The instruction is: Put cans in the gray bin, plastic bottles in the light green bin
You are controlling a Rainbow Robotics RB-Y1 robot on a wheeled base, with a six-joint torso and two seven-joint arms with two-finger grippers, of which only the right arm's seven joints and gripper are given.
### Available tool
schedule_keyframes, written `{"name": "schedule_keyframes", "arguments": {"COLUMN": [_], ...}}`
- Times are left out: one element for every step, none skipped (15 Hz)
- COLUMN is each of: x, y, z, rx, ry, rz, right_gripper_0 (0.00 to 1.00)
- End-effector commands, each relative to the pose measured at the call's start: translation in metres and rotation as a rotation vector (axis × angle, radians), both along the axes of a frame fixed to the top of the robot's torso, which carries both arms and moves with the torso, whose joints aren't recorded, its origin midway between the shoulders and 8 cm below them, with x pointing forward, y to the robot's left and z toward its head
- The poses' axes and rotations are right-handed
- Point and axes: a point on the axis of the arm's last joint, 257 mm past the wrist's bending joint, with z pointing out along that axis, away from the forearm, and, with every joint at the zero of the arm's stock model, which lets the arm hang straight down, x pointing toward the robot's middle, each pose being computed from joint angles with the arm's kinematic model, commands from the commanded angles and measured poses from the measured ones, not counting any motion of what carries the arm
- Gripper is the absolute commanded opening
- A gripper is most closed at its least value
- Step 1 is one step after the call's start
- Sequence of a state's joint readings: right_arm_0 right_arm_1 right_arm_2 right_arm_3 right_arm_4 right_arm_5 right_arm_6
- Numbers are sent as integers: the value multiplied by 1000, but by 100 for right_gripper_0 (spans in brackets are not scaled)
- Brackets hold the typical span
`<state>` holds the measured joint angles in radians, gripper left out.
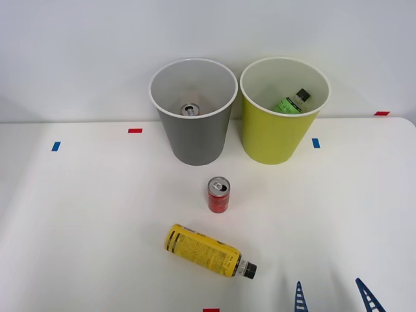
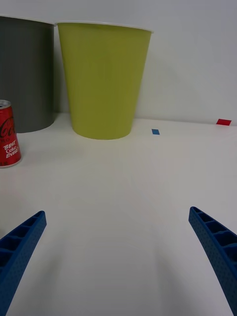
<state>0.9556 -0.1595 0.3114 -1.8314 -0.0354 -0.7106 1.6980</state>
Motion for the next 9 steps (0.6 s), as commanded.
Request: {"name": "schedule_keyframes", "arguments": {"x": [0, 0, 0, 0, 0, 0, 0, 0, 0], "y": [0, 0, 0, 0, 0, 0, 0, 0, 0], "z": [0, 0, 0, 0, 0, 0, 0, 0, 0], "rx": [0, 0, 0, 0, 0, 0, 0, 0, 0], "ry": [0, 0, 0, 0, 0, 0, 0, 0, 0], "rz": [0, 0, 0, 0, 0, 0, 0, 0, 0], "right_gripper_0": [100, 100, 100, 100, 100, 100, 100, 100, 100]}}
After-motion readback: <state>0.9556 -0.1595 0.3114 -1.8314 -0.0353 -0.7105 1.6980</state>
